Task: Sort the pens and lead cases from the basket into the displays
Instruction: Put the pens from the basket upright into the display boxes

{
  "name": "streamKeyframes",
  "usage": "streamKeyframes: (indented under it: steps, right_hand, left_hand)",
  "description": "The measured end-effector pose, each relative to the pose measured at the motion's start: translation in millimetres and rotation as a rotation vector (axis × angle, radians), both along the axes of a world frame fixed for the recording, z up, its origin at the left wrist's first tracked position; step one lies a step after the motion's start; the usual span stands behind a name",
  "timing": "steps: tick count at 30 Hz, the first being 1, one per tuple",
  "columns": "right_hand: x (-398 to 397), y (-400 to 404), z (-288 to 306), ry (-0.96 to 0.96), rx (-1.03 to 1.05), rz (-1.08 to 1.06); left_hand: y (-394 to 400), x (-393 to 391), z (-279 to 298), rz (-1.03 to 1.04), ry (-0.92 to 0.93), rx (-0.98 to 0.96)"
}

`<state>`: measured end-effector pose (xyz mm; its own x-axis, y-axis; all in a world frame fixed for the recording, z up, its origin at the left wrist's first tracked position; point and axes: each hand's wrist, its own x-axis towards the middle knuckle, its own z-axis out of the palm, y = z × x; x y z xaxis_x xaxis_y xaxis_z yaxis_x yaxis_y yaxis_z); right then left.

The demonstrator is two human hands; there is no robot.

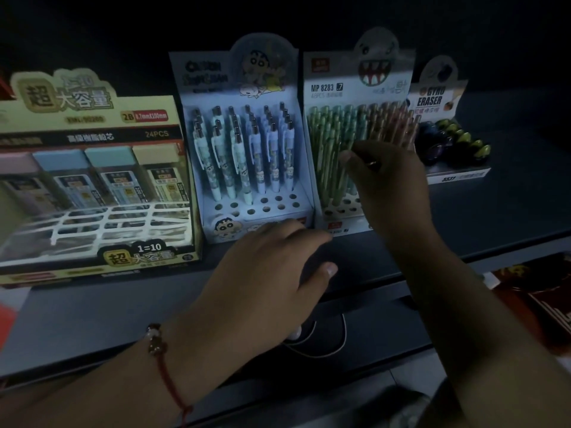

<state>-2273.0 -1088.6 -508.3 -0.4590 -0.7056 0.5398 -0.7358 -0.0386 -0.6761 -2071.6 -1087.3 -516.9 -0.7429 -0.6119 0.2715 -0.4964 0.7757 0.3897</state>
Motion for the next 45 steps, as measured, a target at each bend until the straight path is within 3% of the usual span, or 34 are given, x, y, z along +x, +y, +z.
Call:
streamKeyframes:
  steps: [18,24,27,33,39,45]
  right_hand:
    - [8,55,3,-0.094,0.253,0.006]
    - [3,114,37,0.198,0.498,-0.097]
    - [1,158,41,0.292,0.611,-0.155]
    - [-7,282,39,0.258,0.691,-0.319]
    - [-13,411,25,0.131,0.762,-0.579]
    - [-1,537,-35,-0.093,0.890,-0.810]
  left_hand:
    - [12,-2,-3,-0.020,-0.044,0.068]
    - [33,-7,16,-0.106,-0.082,0.049]
    - [55,-24,28,-0.163,-0.084,0.039]
    - [127,-79,42,-0.363,-0.018,0.015]
    - [231,-130,32,-0.637,-0.050,-0.028]
    - [329,-172,9,-0.929,-0.170,-0.162]
